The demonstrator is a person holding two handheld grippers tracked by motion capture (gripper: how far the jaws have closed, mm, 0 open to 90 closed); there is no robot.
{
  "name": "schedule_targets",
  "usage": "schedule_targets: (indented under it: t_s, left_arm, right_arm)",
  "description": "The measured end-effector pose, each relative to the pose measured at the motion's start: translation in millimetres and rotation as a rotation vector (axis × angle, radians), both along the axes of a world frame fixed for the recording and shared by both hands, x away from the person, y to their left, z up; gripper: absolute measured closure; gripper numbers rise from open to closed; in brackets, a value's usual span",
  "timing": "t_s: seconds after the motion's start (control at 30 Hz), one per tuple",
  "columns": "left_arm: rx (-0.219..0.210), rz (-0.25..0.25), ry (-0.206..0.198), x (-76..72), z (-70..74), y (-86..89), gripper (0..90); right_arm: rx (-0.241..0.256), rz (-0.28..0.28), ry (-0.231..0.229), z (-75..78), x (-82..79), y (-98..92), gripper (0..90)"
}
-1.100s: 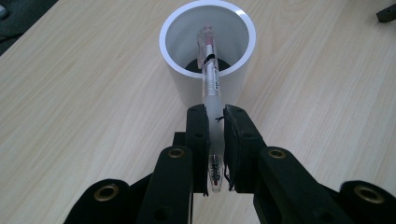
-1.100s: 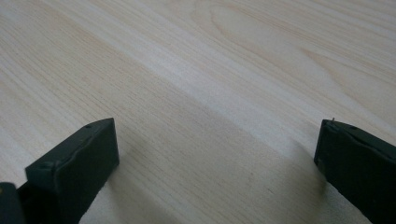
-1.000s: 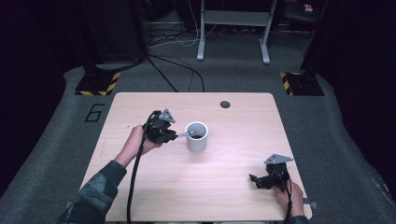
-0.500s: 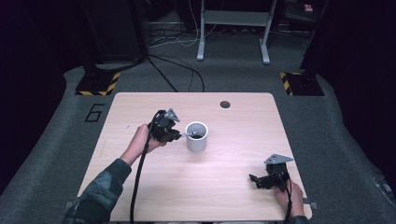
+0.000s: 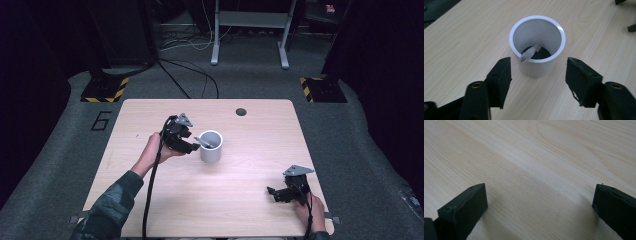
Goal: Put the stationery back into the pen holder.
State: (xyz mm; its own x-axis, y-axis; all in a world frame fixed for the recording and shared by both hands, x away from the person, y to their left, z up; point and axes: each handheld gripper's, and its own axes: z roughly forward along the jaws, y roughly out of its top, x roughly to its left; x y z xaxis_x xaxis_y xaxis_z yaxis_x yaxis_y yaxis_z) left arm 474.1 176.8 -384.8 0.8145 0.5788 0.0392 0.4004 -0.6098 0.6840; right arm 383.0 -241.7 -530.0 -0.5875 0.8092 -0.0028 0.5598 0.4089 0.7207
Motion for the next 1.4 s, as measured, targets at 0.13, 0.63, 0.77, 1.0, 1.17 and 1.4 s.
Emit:
schedule_targets:
  t_s: [0.13,0.63,0.77,1.0,1.17,1.4]
  left_arm:
    - [-0.040,0.018,-0.019,-3.2,4.3,8.4,27.4]
    - [-0.129,0.099,-0.078,-33.4,0.8,42.1,15.3]
    - [-0.142,0.118,-0.084,-42.6,-6.2,49.1,14.0]
    - [-0.130,0.171,-0.087,-61.8,-26.7,67.8,11.6]
    - [-0.112,0.203,-0.067,-69.9,-45.0,78.4,9.3]
    - [-0.147,0.255,-0.025,-79.4,-68.8,92.2,7.1]
  right_arm:
    - [0.000,0.000,0.000,0.0,0.0,0.0,0.0]
    - [0.000,0.000,0.000,0.0,0.0,0.0,0.0]
    - [0.000,0.000,0.000,0.0,0.0,0.0,0.0]
    - [0.000,0.000,0.000,0.0,0.0,0.0,0.0]
    - [-0.001,0.000,0.000,0.0,0.0,0.0,0.0]
    - [0.000,0.000,0.000,0.0,0.0,0.1,0.0]
